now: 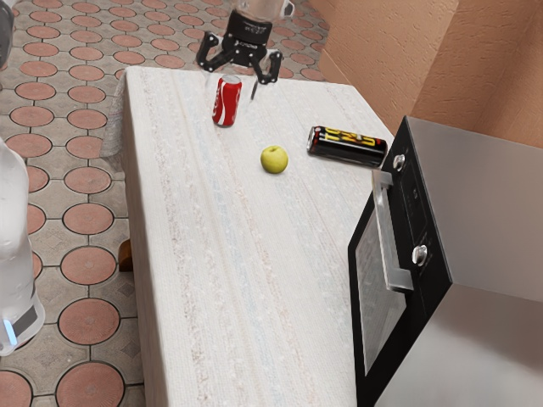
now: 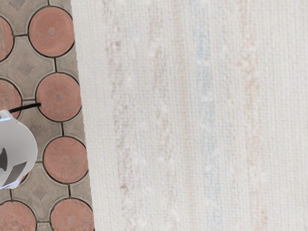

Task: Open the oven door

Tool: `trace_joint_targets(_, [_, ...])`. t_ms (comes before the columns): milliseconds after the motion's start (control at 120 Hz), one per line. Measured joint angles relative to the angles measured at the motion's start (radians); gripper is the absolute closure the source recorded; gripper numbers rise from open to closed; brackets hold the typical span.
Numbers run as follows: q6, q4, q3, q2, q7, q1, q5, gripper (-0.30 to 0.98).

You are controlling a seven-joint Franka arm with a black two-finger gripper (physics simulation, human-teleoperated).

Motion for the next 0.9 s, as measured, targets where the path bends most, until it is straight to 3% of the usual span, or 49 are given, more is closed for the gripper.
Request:
trace_joint_targets(267, [0.059, 0.006, -0.002, -0.039, -0.358, -0.043, -0.002, 0.0])
trace_joint_targets(442, [0.067, 0.108, -0.038, 0.094, -0.518, -0.078, -0.001, 0.0])
trace_joint_targets(508, [0.112, 0.071, -0.051, 0.066, -0.564, -0.11, 0.0, 0.0])
trace_joint_targets(675, [0.209, 0.03, -0.115, 0.063, -0.579, -0.145, 0.002, 0.0])
trace_joint_targets(900, [0.309, 0.024, -0.222, 0.101, -0.509, -0.155, 0.066, 0.0])
